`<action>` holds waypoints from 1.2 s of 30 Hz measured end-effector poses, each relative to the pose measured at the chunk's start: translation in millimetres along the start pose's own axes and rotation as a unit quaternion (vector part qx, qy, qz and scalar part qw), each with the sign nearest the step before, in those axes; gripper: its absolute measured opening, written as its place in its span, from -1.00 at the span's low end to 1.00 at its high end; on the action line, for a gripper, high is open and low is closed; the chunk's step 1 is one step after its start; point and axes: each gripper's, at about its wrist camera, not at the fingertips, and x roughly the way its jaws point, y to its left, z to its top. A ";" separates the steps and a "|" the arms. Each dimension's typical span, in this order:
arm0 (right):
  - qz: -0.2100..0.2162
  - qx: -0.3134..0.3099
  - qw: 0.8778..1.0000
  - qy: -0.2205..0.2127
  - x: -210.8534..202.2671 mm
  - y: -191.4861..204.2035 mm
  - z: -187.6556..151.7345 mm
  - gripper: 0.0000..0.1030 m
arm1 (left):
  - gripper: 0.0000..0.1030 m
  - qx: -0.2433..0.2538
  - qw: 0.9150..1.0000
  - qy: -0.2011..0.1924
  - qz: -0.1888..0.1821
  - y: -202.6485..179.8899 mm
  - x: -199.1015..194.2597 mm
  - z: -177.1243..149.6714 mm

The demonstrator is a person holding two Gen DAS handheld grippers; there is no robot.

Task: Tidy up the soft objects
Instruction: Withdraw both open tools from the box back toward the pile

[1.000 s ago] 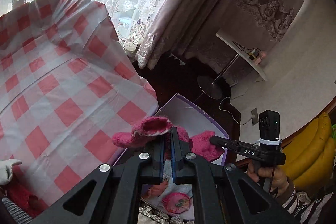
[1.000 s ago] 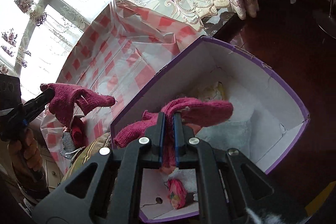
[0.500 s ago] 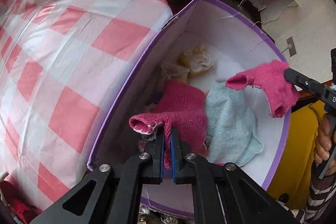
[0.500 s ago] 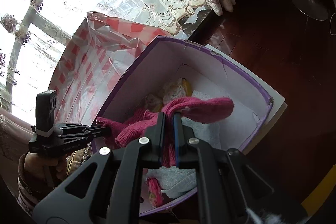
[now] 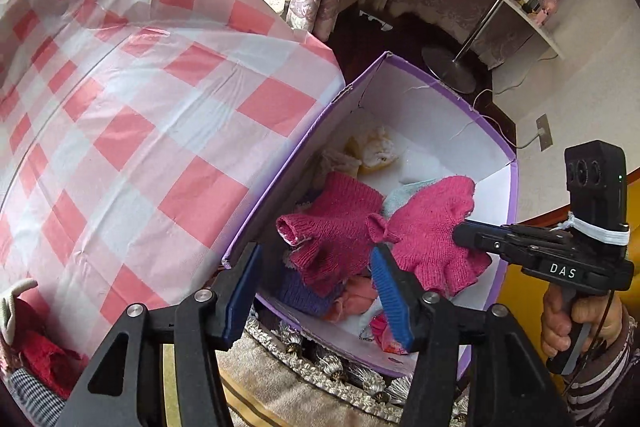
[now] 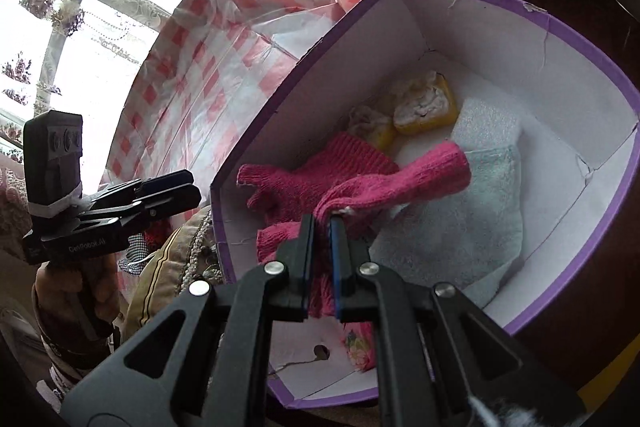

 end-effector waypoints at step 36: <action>-0.142 -0.163 0.962 0.164 95.1 74.9 -36.8 0.39 | 0.13 -0.344 0.880 -0.327 0.025 195.7 -236.2 -256.7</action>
